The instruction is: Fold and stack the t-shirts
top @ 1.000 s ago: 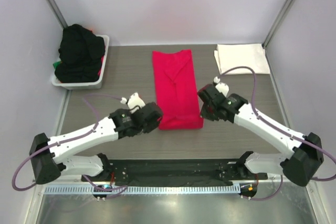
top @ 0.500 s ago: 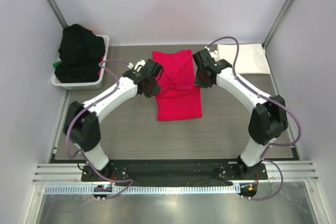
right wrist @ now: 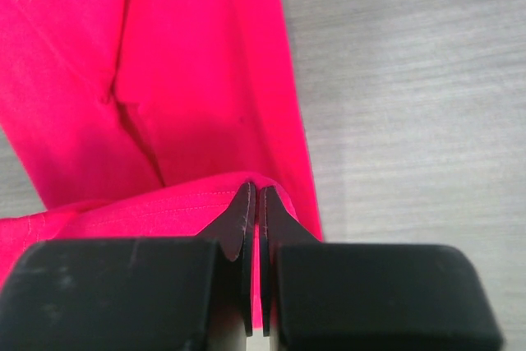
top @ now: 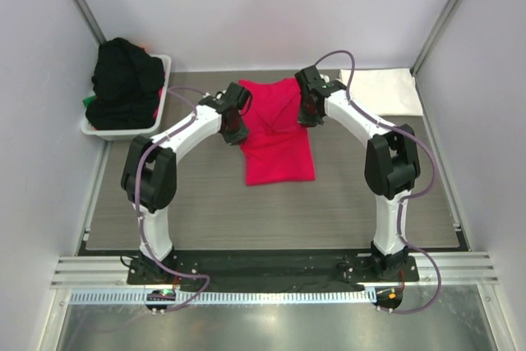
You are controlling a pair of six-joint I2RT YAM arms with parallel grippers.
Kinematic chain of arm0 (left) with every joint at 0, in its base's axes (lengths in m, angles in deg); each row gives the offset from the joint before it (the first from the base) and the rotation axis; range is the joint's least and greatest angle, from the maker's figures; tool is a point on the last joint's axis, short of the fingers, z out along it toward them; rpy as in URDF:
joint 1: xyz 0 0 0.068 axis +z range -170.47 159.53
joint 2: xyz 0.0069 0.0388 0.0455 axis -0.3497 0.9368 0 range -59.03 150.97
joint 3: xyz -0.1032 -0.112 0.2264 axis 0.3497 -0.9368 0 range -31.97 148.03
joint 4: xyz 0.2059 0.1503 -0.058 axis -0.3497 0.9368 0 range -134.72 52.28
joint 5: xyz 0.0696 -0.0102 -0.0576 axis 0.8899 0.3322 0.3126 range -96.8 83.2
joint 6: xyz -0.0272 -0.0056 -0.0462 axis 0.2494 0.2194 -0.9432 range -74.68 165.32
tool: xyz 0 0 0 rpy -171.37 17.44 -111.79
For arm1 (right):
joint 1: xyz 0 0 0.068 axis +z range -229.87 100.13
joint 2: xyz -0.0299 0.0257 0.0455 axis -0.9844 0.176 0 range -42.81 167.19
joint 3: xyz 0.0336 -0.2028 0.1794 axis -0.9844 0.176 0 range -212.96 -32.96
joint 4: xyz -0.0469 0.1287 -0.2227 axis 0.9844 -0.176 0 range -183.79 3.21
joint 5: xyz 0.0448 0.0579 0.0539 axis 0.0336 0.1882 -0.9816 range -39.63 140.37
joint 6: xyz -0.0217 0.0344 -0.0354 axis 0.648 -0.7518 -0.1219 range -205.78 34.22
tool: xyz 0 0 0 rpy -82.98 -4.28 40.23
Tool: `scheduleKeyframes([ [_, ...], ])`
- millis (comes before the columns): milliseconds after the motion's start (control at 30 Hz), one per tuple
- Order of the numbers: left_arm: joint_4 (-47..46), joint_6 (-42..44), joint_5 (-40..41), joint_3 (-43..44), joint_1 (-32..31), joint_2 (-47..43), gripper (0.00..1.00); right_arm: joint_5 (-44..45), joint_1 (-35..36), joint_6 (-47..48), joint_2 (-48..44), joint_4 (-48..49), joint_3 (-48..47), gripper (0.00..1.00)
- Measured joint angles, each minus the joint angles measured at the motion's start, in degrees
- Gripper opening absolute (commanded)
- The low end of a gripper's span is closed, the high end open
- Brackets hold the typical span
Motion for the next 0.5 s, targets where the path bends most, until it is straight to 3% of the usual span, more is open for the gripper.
scheduleKeyframes([
  [167, -0.3, 0.9, -1.2, 1.8, 1.1, 3.5, 0.15, -0.7, -0.8, 1.2, 4.2, 0.0, -3.3, 0.01],
  [267, -0.3, 1.3, -1.8, 3.6, 1.8, 6.0, 0.24, -0.8, -1.4, 1.6, 6.7, 0.0, -5.1, 0.05],
  [300, -0.1, 1.6, -2.1, 4.6, 2.2, 7.0, 0.49, -0.9, -1.7, 1.7, 7.6, -0.1, -6.0, 0.18],
  [333, -0.1, 2.4, -2.4, 5.8, 2.5, 8.1, 0.65, -0.9, -1.9, 2.1, 9.1, -0.5, -7.6, 0.54],
  [367, 0.1, 2.7, -2.9, 7.4, 2.9, 9.4, 0.72, -1.0, -2.3, 1.7, 9.8, -0.4, -8.5, 0.69],
  [433, 1.6, 3.3, -3.7, 12.1, 4.0, 12.5, 0.77, -1.4, -2.9, 2.6, 12.4, -1.1, -12.1, 0.80],
  [500, 3.7, 4.4, -4.2, 18.3, 5.2, 15.6, 0.79, -1.9, -3.7, 3.5, 15.4, -2.2, -17.4, 0.85],
])
